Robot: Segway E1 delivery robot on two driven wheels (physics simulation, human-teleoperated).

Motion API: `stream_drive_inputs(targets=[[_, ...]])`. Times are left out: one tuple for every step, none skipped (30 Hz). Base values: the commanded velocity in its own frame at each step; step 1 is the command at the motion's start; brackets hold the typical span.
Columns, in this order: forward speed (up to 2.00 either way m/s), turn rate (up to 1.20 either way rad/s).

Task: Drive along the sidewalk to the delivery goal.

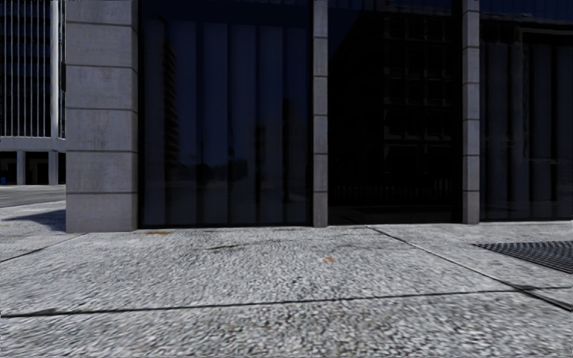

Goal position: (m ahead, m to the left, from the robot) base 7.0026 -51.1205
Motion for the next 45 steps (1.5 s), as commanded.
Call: stream_drive_inputs(targets=[[1.38,-0.36],[1.39,-0.44],[1.39,-0.54],[1.39,-0.54],[1.4,-0.57],[1.4,-0.57],[1.4,-0.57],[1.4,-0.57],[1.4,-0.57],[1.4,-0.57],[1.4,-0.57],[1.46,-0.57],[1.52,-0.57],[1.54,-0.57],[1.55,-0.57],[1.55,-0.57],[1.56,-0.57],[1.57,-0.57],[1.58,-0.57],[1.6,-0.57],[1.6,-0.57],[1.62,-0.57],[1.65,-0.57],[1.68,-0.57],[1.68,-0.57],[1.7,-0.57],[1.7,-0.57],[1.71,-0.57],[1.71,-0.6],[1.71,-0.6],[1.71,-0.64],[1.71,-0.67],[1.71,-0.68],[1.72,-0.68],[1.72,-0.68],[1.73,-0.68],[1.73,-0.68],[1.73,-0.69],[1.74,-0.69],[1.74,-0.69],[1.75,-0.69],[1.75,-0.69],[1.76,-0.69],[1.77,-0.69],[1.77,-0.69]])
